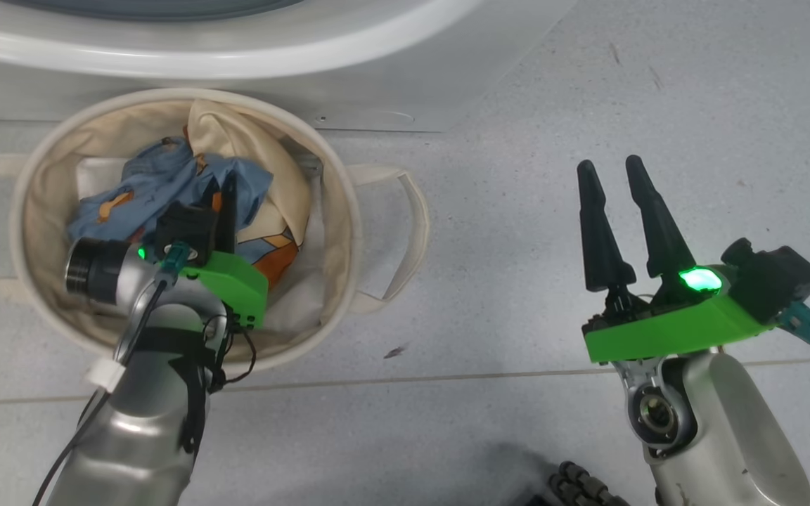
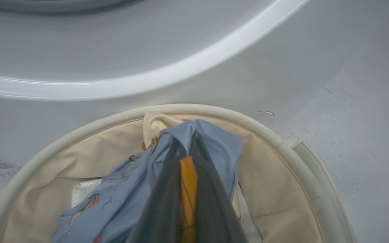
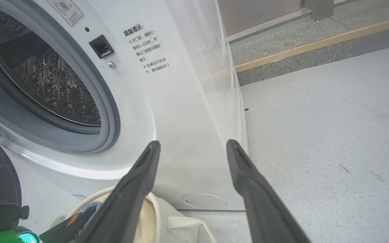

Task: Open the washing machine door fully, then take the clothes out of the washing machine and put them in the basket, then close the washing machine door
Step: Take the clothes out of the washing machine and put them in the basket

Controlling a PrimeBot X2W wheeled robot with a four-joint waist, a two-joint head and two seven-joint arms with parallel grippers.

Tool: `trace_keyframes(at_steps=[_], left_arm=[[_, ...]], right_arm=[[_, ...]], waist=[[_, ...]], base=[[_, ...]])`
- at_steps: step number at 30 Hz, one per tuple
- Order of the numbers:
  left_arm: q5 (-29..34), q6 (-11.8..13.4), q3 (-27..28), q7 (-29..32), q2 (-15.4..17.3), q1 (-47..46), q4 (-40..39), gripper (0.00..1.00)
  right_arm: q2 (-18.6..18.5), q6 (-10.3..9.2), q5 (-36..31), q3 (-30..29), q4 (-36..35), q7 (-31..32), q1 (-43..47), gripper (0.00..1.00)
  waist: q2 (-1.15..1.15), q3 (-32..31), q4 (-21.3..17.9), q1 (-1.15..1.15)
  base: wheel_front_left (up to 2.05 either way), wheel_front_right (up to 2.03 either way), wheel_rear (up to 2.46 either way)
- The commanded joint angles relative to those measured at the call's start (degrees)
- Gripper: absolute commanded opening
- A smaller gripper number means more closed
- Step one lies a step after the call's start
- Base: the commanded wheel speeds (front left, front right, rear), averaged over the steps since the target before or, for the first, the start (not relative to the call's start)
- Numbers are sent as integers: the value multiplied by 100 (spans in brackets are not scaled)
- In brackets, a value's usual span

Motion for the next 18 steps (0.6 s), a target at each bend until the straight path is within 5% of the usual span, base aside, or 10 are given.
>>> trace_keyframes(at_steps=[1,2,3,11,18], left_arm=[[1,62,89,-27,152,-32,-110,8],[-7,78,88,-27,148,-42,-114,35],[-16,97,88,-27,144,-43,-129,100],[-108,177,104,-27,142,183,-439,100],[-328,193,299,-27,82,636,-1515,100]], right_arm=[[-4,1,15,89,-201,-70,29,100],[-4,1,-8,79,-194,-70,26,100],[-4,1,-37,64,-181,-70,26,100],[-4,1,-97,-8,-129,-70,67,100],[-4,1,-190,-71,-69,-70,222,100]], waist=[[0,4,21,0],[0,2,39,0],[0,-14,59,0],[0,-392,172,0],[0,-930,383,0]], base=[[0,0,0],[0,0,0],[0,0,0],[0,0,0],[0,0,0]])
